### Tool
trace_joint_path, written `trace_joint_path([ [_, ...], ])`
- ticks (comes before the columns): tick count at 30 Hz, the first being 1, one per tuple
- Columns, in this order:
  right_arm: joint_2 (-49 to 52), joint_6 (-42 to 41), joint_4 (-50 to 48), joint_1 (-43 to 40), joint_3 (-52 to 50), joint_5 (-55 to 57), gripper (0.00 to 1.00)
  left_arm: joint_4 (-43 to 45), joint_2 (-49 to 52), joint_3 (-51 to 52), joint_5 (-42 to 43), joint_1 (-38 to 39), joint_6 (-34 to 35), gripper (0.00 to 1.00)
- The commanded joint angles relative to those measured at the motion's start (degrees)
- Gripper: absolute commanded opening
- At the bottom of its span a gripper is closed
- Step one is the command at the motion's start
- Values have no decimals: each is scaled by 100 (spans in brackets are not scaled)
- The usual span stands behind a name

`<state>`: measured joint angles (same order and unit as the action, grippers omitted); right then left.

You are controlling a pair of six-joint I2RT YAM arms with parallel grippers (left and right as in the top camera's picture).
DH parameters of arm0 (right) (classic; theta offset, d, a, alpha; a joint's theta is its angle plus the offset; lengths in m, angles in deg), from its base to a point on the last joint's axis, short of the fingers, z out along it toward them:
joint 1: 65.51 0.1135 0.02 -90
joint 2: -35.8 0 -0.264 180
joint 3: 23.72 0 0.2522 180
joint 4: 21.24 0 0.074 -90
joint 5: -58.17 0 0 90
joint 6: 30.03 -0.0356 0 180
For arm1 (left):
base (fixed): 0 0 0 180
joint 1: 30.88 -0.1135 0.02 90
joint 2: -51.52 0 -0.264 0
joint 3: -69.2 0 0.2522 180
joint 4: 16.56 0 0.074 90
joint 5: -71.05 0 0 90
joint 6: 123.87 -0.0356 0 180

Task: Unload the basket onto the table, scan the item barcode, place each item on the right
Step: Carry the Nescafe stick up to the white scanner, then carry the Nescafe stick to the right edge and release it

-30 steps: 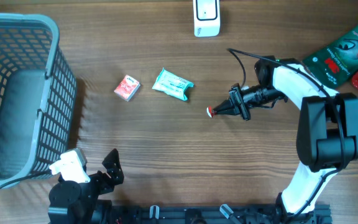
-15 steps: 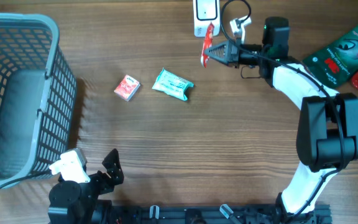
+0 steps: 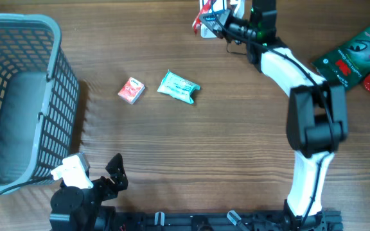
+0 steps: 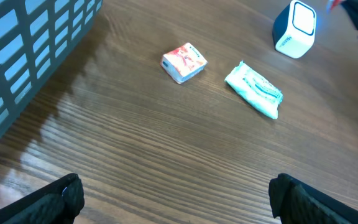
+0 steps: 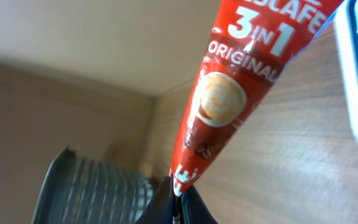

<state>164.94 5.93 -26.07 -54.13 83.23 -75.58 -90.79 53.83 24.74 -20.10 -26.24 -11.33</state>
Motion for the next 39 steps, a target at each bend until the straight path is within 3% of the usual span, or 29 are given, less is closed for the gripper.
trace_joint_path([
  [1,861,-343,7,-24,719,199,5,9,-24,7,24,-37,-114,100],
  [9,1001,-144,450,-87,1097,-264,5,9,-24,7,24,-37,-114,100],
  [13,378,765,1867,-378,1097,-66,5,9,-24,7,24,-37,-114,100],
  [15,-114,1554,3213,-612,1099,640,5,9,-24,7,24,-37,-114,100],
  [18,-855,2068,5010,-949,1097,2441,5,9,-24,7,24,-37,-114,100],
  [24,-1762,957,7691,-2004,1095,6492,5,9,-24,7,24,-37,-114,100],
  [27,-1685,-107,7834,-2702,651,7071,5,9,-24,7,24,-37,-114,100],
  [34,-1480,-807,7191,-3532,-761,7082,5,9,-24,7,24,-37,-114,100],
  [35,-1480,-802,7049,-3613,-887,7079,10,9,-24,7,24,-37,-114,100],
  [37,-1484,-739,6867,-3711,-903,7073,35,9,-24,7,24,-37,-111,100],
  [39,-1556,-612,6835,-3753,-804,6940,38,9,-24,7,24,-37,-114,100],
])
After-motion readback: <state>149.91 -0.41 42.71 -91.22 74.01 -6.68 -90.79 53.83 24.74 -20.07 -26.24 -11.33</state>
